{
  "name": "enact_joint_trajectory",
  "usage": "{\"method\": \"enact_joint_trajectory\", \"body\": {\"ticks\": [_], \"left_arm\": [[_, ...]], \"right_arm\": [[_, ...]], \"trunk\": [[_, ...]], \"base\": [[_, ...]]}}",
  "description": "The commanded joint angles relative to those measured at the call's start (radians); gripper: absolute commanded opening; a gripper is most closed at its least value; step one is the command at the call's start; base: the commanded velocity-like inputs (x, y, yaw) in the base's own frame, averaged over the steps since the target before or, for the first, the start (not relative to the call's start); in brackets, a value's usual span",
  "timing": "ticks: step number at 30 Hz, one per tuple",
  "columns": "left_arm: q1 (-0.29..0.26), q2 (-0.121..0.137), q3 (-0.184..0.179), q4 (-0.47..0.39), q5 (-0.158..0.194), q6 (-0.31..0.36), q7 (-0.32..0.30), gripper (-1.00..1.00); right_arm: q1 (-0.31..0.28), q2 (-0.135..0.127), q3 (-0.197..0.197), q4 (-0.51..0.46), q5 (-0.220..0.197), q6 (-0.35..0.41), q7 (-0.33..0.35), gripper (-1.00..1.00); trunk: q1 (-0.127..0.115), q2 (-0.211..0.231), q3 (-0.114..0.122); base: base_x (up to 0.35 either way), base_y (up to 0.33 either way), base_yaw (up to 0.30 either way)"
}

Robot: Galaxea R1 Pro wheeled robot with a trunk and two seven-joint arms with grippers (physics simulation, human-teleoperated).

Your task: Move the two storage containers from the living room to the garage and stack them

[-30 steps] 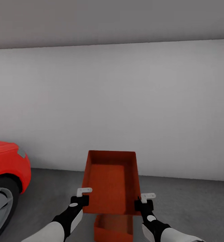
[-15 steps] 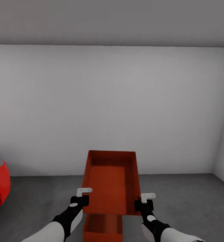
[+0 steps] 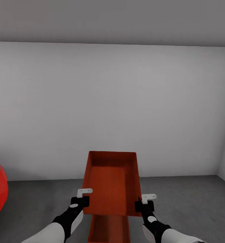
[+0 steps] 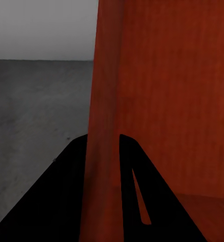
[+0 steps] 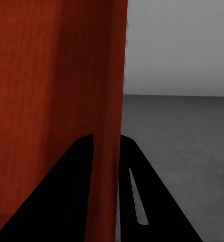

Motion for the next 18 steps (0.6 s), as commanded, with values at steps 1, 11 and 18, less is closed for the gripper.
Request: {"method": "enact_joint_trajectory", "body": {"ticks": [1, 11, 18], "left_arm": [[-0.001, -0.001, 0.016, 0.001, -0.001, -0.002, 0.006, -1.00], [-0.001, -0.001, 0.016, -0.001, -0.001, -0.002, 0.006, -1.00], [-0.001, -0.001, 0.016, -0.001, -0.001, -0.002, 0.006, -1.00]], "right_arm": [[-0.001, 0.000, -0.005, 0.002, -0.026, -0.008, -0.006, -1.00], [-0.001, 0.001, -0.005, 0.002, -0.026, -0.005, -0.006, -1.00], [-0.001, 0.001, -0.005, 0.002, -0.026, -0.006, -0.006, -1.00]], "trunk": [[0.001, -0.001, -0.001], [0.001, -0.001, -0.001], [0.001, -0.001, -0.001]], "base": [[0.199, 0.265, 0.000], [0.086, 0.107, 0.000], [0.002, 0.003, 0.000]]}}
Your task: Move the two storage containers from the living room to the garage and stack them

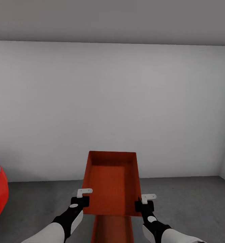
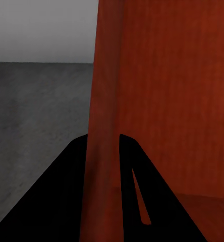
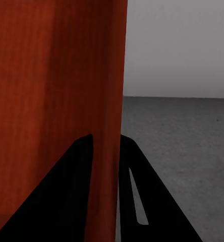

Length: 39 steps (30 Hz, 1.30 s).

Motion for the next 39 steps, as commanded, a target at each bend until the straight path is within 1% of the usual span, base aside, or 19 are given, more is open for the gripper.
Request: {"method": "enact_joint_trajectory", "body": {"ticks": [1, 8, 39], "left_arm": [[-0.001, -0.002, 0.018, 0.000, -0.003, -0.002, 0.007, -1.00], [0.000, -0.002, 0.018, 0.000, -0.003, -0.002, 0.007, -1.00], [-0.001, -0.002, 0.017, 0.000, -0.003, -0.002, 0.008, -1.00]], "right_arm": [[-0.001, 0.000, -0.008, 0.002, -0.023, -0.006, -0.004, -1.00], [-0.001, -0.001, -0.008, 0.002, -0.023, -0.006, -0.004, -1.00], [-0.001, -0.001, -0.008, 0.002, -0.023, -0.005, -0.004, -1.00]], "trunk": [[0.000, -0.001, -0.001], [0.000, -0.001, -0.005], [0.000, -0.001, -0.054]], "base": [[0.000, 0.000, 0.000], [0.000, 0.000, 0.000], [0.000, 0.000, 0.000]]}}
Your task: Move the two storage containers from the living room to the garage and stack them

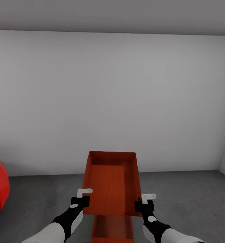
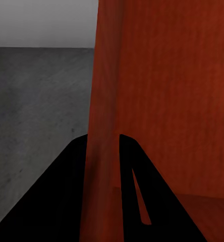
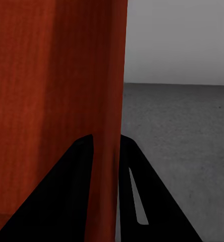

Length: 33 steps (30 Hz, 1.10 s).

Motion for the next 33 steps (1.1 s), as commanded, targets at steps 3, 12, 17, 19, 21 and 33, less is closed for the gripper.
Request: {"method": "enact_joint_trajectory", "body": {"ticks": [3, 12, 17, 19, 21, 33], "left_arm": [[-0.001, -0.001, 0.018, -0.001, -0.005, -0.002, 0.007, -1.00], [-0.001, -0.001, 0.018, -0.001, -0.005, -0.002, 0.006, -1.00], [-0.001, -0.001, 0.018, -0.001, -0.005, -0.002, 0.006, -1.00], [-0.001, -0.001, 0.018, -0.001, -0.005, -0.002, 0.006, -1.00], [-0.002, -0.001, 0.018, -0.001, -0.005, -0.002, 0.006, -1.00], [-0.001, -0.001, 0.018, -0.001, -0.005, -0.002, 0.006, -1.00]], "right_arm": [[-0.001, 0.000, -0.003, 0.003, -0.029, -0.007, -0.005, -1.00], [-0.001, 0.000, -0.003, 0.003, -0.029, -0.008, -0.005, -1.00], [-0.001, 0.000, -0.003, 0.003, -0.029, -0.008, -0.005, -1.00], [-0.001, 0.000, -0.003, 0.003, -0.029, -0.008, -0.005, -1.00], [-0.001, 0.000, -0.003, 0.003, -0.029, -0.008, -0.005, -1.00], [-0.001, 0.000, -0.003, 0.003, -0.029, -0.008, -0.005, -1.00]], "trunk": [[0.000, -0.001, -0.006], [0.000, -0.001, -0.021], [0.000, -0.001, -0.028], [0.000, -0.001, -0.032], [0.000, -0.001, -0.035], [0.000, -0.001, -0.054]], "base": [[0.000, 0.000, 0.000], [0.000, 0.000, 0.000], [0.000, 0.000, 0.000], [0.000, 0.000, 0.000], [0.000, 0.000, 0.000], [0.000, 0.000, 0.000]]}}
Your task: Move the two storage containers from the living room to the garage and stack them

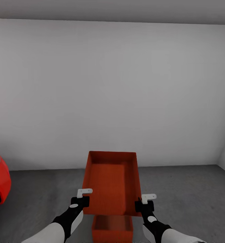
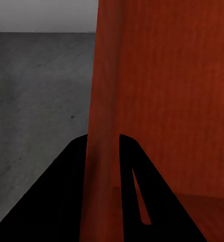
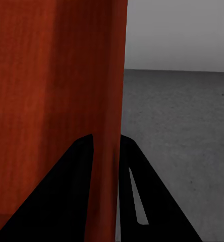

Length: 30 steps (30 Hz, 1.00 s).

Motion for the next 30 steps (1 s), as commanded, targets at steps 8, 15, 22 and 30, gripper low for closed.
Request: {"method": "enact_joint_trajectory", "body": {"ticks": [8, 15, 22, 30], "left_arm": [[-0.001, -0.001, 0.017, 0.000, -0.004, -0.002, 0.007, -1.00], [-0.001, 0.000, 0.017, 0.001, -0.004, -0.002, 0.006, -1.00], [-0.001, 0.000, 0.016, 0.000, -0.004, -0.002, 0.006, -1.00], [-0.001, 0.000, 0.015, 0.000, -0.004, -0.002, 0.006, -1.00]], "right_arm": [[-0.001, 0.000, -0.007, 0.002, -0.025, -0.008, -0.005, -1.00], [-0.001, 0.000, -0.007, 0.002, -0.025, -0.007, -0.005, -1.00], [-0.001, 0.000, -0.007, 0.002, -0.025, -0.007, -0.005, -1.00], [-0.001, 0.000, -0.007, 0.002, -0.025, -0.007, -0.005, -1.00]], "trunk": [[0.000, -0.001, -0.014], [0.000, -0.001, -0.025], [0.000, -0.001, -0.036], [0.000, -0.001, -0.049]], "base": [[0.000, 0.000, 0.000], [0.018, 0.000, 0.000], [0.150, 0.000, 0.000], [0.198, 0.000, 0.000]]}}
